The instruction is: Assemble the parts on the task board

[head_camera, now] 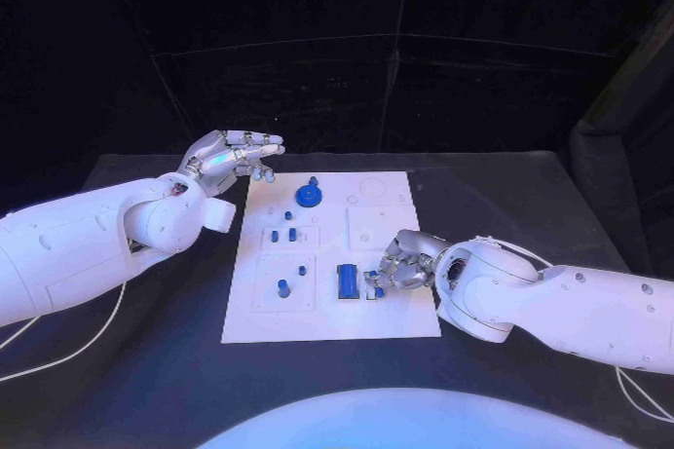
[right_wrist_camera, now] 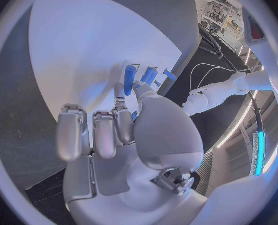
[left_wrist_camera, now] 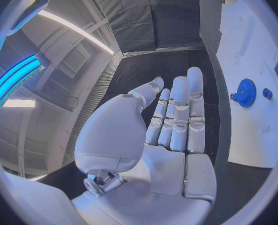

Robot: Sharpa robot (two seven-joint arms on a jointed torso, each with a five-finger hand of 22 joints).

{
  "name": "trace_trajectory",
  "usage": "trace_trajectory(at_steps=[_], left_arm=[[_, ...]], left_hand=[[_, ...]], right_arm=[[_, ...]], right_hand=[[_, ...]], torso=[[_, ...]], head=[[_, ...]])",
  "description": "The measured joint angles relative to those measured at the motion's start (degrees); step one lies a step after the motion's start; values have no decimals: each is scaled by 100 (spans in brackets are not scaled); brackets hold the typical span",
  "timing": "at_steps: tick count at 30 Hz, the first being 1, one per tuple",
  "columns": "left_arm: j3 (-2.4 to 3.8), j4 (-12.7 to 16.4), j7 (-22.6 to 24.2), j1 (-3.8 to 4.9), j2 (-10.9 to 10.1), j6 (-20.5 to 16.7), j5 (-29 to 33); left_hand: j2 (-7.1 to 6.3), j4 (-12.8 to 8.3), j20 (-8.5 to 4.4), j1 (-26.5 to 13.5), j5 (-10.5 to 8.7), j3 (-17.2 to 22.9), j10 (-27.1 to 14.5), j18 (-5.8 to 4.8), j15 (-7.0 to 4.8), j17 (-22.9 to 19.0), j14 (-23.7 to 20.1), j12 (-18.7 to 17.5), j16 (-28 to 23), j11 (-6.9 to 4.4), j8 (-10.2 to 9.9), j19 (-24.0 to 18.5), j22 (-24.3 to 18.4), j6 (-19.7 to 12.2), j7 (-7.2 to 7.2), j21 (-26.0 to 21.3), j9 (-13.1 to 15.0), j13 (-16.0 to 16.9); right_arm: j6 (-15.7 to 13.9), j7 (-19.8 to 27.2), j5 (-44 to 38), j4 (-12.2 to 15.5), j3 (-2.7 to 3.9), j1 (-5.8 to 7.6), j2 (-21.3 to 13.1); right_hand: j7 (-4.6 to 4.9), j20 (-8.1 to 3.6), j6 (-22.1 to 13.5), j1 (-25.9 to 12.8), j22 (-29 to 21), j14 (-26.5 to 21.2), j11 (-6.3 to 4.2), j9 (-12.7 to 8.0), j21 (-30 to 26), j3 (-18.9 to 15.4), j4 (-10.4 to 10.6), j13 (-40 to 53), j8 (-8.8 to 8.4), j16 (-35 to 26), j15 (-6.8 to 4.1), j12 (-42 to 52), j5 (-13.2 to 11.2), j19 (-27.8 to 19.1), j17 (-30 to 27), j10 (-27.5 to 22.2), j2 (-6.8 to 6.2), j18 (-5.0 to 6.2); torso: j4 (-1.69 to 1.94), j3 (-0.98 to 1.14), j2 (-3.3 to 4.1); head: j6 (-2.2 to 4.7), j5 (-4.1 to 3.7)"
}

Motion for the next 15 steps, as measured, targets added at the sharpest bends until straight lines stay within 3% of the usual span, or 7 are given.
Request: trace_trajectory(at_steps=[3,6,15], left_arm=[[0,-1,-2,0,0,6,0],[0,-1,-4,0,0,12,0],[0,13,-20,0,4,29,-1]], left_hand=[[0,0,0,0,0,0,0,0,0,0,0,0,0,0,0,0,0,0,0,0,0,0],[0,0,0,0,0,0,0,0,0,0,0,0,0,0,0,0,0,0,0,0,0,0],[0,0,0,0,0,0,0,0,0,1,0,26,0,0,0,0,-5,0,0,0,0,0]], right_arm=[[-5,-46,-44,-14,2,2,26],[-4,-81,-76,-32,2,4,48],[62,-139,-126,-56,3,7,107]], right_hand=[[-12,-20,21,-6,0,0,0,12,0,24,24,0,0,0,0,2,-24,20,0,0,-6,0],[-87,-35,101,-76,0,0,0,38,0,30,30,0,31,0,0,1,-51,5,0,0,-17,0],[-136,-41,196,-184,9,0,-1,80,0,-7,121,-1,83,0,0,23,-105,-1,0,1,-74,0]], torso=[[-1,-1,0],[-1,-2,0],[-2,-3,0]], head=[[5,0],[5,0],[-1,14]])
